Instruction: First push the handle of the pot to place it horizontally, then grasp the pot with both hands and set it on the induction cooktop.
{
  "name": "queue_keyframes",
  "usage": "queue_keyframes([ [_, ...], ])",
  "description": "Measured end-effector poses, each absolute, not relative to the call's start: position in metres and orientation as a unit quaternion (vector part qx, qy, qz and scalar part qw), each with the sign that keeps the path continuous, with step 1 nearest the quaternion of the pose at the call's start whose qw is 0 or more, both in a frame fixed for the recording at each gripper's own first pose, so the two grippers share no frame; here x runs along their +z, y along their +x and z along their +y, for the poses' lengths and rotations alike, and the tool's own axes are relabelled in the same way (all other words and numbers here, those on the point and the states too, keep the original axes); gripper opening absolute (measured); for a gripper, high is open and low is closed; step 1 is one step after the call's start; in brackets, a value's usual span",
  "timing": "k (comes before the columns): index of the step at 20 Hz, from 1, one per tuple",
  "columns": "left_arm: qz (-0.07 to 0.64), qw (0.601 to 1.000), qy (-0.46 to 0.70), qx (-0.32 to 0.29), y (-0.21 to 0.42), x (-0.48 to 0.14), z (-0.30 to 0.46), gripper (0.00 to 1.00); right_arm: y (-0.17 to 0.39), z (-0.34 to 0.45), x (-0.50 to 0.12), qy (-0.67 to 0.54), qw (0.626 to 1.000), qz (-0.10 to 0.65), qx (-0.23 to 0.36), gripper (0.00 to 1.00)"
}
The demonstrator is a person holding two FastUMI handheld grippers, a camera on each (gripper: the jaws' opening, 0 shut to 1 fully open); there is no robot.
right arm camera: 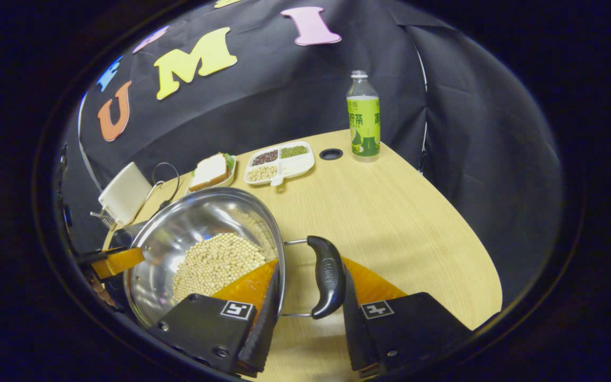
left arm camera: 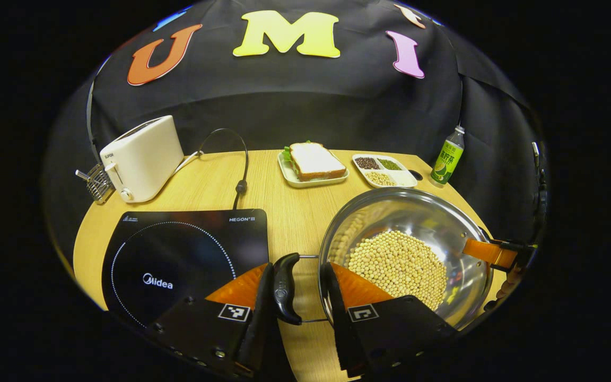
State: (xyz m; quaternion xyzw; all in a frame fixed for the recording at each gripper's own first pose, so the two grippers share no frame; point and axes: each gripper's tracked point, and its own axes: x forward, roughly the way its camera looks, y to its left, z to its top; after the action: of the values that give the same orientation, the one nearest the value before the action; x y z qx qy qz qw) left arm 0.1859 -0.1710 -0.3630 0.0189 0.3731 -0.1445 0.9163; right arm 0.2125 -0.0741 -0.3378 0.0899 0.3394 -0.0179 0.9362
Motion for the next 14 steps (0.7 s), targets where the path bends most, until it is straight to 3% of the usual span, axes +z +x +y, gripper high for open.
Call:
queue_keyframes([
  [14,0.295,0.944,-0.01,-0.148,0.137,-0.273,-0.118,0.52,0.136,-0.023,-0.249,0.066,0.957,0.283,-0.004,0.58],
])
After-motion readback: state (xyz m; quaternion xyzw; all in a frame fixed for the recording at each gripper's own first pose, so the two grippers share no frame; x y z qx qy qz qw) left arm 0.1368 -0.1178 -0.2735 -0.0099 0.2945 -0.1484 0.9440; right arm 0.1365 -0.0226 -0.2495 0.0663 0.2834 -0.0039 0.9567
